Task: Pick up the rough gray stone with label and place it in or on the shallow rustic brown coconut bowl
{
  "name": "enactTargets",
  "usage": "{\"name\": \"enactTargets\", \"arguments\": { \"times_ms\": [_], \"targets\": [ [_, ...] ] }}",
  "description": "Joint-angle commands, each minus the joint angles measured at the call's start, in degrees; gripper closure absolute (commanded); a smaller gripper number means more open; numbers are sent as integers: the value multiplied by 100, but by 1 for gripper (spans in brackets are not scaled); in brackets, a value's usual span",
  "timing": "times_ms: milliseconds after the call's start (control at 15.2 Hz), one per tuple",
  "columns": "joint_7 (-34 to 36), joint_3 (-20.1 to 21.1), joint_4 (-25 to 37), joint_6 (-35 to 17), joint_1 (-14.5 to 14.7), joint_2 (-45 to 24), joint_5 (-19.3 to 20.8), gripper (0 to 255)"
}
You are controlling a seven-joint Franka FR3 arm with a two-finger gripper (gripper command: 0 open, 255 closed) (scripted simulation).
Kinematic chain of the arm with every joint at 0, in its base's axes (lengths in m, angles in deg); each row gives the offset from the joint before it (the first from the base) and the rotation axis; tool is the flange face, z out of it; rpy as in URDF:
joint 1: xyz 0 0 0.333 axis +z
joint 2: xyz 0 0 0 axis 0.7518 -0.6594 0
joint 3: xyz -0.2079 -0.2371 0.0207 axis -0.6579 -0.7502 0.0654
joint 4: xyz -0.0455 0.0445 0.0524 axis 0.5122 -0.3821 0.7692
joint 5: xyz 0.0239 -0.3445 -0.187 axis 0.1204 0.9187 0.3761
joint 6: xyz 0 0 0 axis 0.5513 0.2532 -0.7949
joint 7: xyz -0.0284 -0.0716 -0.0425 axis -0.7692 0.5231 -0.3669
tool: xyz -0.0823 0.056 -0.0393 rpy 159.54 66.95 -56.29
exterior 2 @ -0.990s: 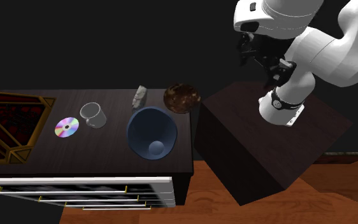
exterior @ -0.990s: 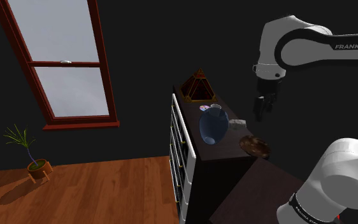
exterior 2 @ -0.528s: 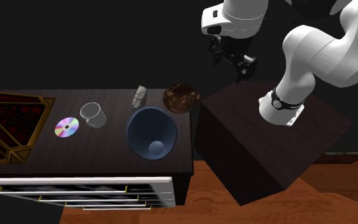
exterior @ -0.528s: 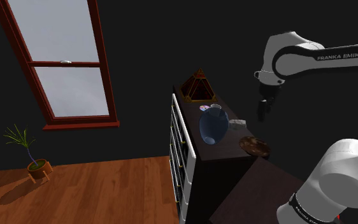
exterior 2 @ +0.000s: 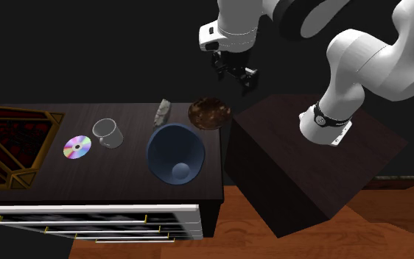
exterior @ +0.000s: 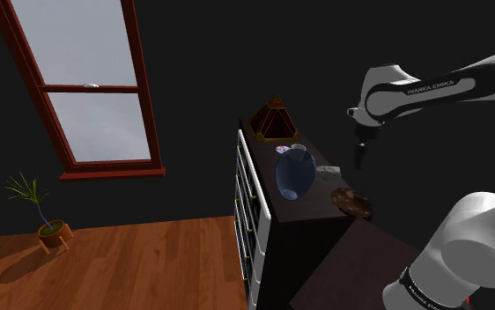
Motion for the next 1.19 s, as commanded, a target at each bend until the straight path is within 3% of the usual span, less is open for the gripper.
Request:
{"name": "enactTargets", "arguments": {
  "times_ms": [0, 330, 660, 924, 1122],
  "targets": [
    [-469, -340, 159, -385, 57, -458, -23, 0],
    [-1714, -1080, 685, -1183, 343, -1697, -552, 0],
    [-3352, -1495, 1432, -1722, 466, -3188, -1843, 0],
    [-4620, -1265, 2215, -1824, 66, -4373, -2986, 0],
    [-5318, -913, 2895, -1770, -399, -5148, -3578, 0]
  ]
}}
